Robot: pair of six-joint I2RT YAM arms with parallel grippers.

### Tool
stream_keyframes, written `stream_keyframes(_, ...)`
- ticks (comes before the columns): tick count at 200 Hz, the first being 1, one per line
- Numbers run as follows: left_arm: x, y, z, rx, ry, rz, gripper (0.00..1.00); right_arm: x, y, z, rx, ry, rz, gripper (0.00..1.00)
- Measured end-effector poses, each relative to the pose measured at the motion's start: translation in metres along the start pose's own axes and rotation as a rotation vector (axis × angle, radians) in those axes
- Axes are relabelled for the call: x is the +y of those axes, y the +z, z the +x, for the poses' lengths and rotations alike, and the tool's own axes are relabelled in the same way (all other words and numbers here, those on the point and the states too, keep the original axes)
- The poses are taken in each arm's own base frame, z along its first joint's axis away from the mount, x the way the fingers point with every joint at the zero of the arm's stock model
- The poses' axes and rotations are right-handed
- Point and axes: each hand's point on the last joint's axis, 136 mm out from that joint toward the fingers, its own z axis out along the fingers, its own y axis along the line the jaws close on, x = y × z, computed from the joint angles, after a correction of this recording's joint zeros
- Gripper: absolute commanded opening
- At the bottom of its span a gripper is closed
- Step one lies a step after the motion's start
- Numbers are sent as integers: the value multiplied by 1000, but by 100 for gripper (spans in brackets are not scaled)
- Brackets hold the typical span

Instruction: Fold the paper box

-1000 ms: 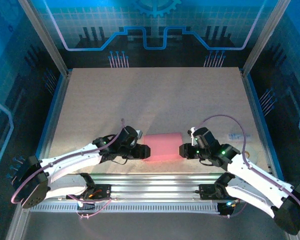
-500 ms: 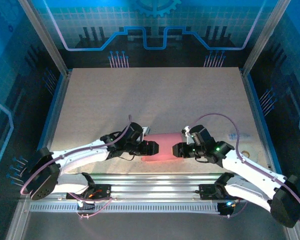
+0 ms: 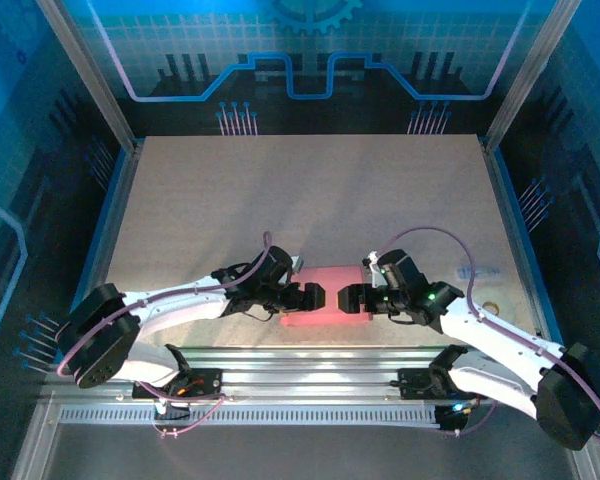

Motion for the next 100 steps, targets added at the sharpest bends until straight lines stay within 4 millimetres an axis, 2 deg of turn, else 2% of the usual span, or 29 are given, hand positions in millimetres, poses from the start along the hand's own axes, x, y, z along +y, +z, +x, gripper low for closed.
stream_keyframes(40,-2,1,-1,-5,2,7,99,-7,7,6,14,16,4,90)
stream_keyframes(75,-2,2,-2,-6,3,7,99,-7,10,6,16,24,-1,98)
stream_keyframes(100,-1,2,-2,-5,3,6,99,-7,11,7,19,23,-7,100)
